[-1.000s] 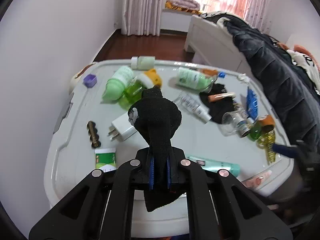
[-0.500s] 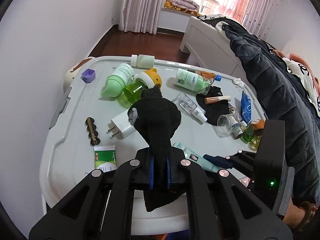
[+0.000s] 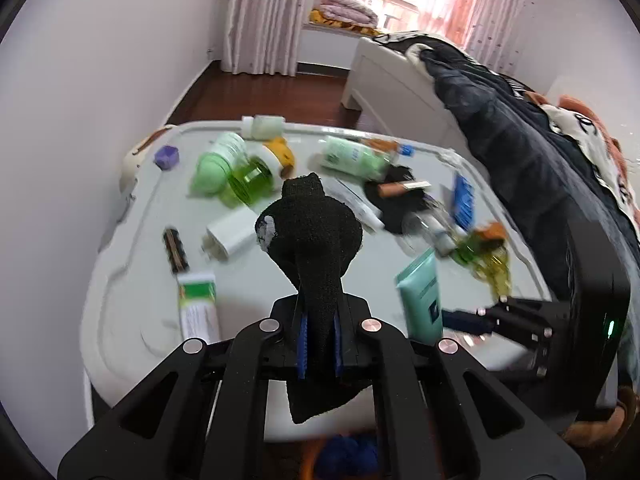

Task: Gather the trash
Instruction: 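Lower the black sock and teal tube into the orange bin and release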

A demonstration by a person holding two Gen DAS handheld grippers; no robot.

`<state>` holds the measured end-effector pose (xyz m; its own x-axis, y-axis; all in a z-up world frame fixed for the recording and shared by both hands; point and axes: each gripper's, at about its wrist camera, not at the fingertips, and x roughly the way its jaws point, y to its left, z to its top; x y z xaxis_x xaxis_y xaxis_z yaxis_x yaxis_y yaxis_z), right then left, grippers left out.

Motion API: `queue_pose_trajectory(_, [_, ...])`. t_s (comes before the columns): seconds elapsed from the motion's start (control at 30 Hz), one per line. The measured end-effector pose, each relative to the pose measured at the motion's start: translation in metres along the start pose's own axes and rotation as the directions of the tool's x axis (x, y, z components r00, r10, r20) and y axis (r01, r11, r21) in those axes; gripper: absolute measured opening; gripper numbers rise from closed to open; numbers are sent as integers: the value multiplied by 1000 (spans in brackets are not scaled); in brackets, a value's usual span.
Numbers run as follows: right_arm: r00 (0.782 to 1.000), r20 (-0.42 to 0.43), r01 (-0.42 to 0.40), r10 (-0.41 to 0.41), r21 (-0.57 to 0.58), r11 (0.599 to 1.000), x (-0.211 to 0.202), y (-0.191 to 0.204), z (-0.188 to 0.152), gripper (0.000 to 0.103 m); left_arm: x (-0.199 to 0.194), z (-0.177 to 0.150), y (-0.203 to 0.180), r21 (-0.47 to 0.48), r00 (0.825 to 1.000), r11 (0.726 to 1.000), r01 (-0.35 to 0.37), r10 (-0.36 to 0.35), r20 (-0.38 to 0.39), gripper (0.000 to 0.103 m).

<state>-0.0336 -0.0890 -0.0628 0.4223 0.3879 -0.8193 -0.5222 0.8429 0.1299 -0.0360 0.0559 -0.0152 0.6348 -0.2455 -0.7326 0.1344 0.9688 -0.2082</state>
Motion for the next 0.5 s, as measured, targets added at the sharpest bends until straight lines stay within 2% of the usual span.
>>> queue_pose_trajectory(0.2, [999, 37, -23, 21, 50, 998, -46, 5, -45, 34, -31, -50, -19, 9, 998, 998, 59, -59, -31, 8])
queue_pose_trajectory(0.33, [999, 15, -45, 44, 85, 995, -68, 13, -80, 34, -42, -81, -29, 18, 989, 995, 100, -98, -107, 8])
queue_pose_trajectory(0.4, [998, -16, -55, 57, 99, 994, -68, 16, -95, 33, -39, -98, -37, 28, 977, 992, 124, -117, -179, 8])
queue_pose_trajectory(0.5, [992, -100, -59, 72, 121, 991, -56, 18, -124, 33, -28, -127, -54, 48, 937, 982, 185, -161, -309, 8])
